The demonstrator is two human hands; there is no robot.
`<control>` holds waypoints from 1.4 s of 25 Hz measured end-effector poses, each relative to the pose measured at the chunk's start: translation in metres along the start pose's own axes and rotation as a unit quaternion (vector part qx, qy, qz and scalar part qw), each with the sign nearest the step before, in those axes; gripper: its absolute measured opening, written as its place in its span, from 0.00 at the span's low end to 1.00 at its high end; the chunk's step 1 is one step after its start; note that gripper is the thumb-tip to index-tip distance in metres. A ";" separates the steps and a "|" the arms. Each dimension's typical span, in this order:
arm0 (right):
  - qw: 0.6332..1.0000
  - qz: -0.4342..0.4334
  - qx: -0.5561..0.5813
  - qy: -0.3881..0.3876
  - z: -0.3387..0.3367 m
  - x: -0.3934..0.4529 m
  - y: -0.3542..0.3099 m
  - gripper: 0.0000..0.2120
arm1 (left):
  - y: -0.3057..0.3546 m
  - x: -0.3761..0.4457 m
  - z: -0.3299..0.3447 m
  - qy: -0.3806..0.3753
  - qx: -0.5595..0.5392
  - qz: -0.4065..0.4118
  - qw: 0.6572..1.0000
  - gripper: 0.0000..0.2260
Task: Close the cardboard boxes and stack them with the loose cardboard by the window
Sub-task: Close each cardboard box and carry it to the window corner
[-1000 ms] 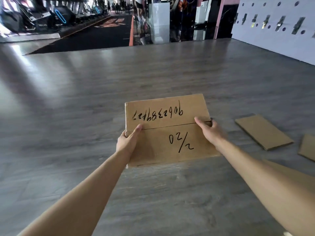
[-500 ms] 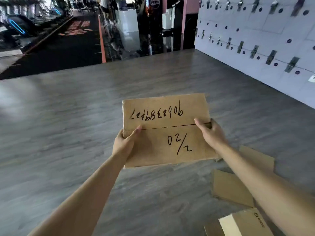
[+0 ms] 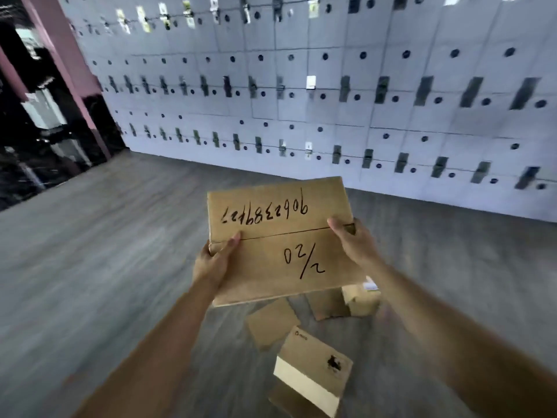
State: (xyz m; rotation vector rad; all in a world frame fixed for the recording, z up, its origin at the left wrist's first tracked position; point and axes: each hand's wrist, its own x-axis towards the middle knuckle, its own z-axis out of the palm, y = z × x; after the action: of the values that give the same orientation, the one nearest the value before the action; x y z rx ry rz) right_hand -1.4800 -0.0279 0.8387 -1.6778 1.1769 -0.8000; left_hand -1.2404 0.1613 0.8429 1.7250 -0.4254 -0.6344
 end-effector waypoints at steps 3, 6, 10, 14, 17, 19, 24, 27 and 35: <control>0.993 0.035 0.012 0.111 -0.146 -0.012 0.043 0.29 | 0.033 -0.029 0.140 -0.118 0.015 0.024 0.993 0.33; 0.976 0.057 -0.008 0.208 -0.278 -0.030 0.086 0.29 | 0.057 -0.076 0.276 -0.208 0.005 0.035 0.978 0.30; 0.942 0.094 -0.047 0.318 -0.441 -0.058 0.141 0.30 | 0.074 -0.153 0.444 -0.334 -0.003 0.050 0.941 0.31; 0.916 0.141 -0.097 0.362 -0.538 -0.079 0.176 0.26 | 0.070 -0.201 0.550 -0.415 0.009 0.034 0.909 0.35; 0.895 0.166 -0.085 0.406 -0.586 -0.074 0.200 0.29 | 0.076 -0.212 0.623 -0.458 0.031 0.043 0.887 0.38; 0.880 0.184 -0.076 0.430 -0.610 -0.062 0.218 0.34 | 0.084 -0.209 0.673 -0.470 0.044 0.052 0.880 0.38; 0.852 0.211 -0.053 0.477 -0.667 -0.007 0.243 0.39 | 0.112 -0.185 0.794 -0.542 0.030 0.049 0.839 0.33; 0.832 0.214 -0.048 0.511 -0.706 0.032 0.248 0.33 | 0.137 -0.171 0.869 -0.578 0.043 0.061 0.813 0.31; 0.771 0.248 -0.047 0.584 -0.824 0.100 0.312 0.33 | 0.165 -0.175 1.072 -0.637 0.095 0.069 0.762 0.39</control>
State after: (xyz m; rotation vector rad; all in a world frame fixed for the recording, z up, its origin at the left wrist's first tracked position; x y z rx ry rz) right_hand -2.2763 -0.4173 0.8631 -0.6941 2.3863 -1.4963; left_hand -2.0316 -0.6008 0.8623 1.1631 -1.5822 -1.6669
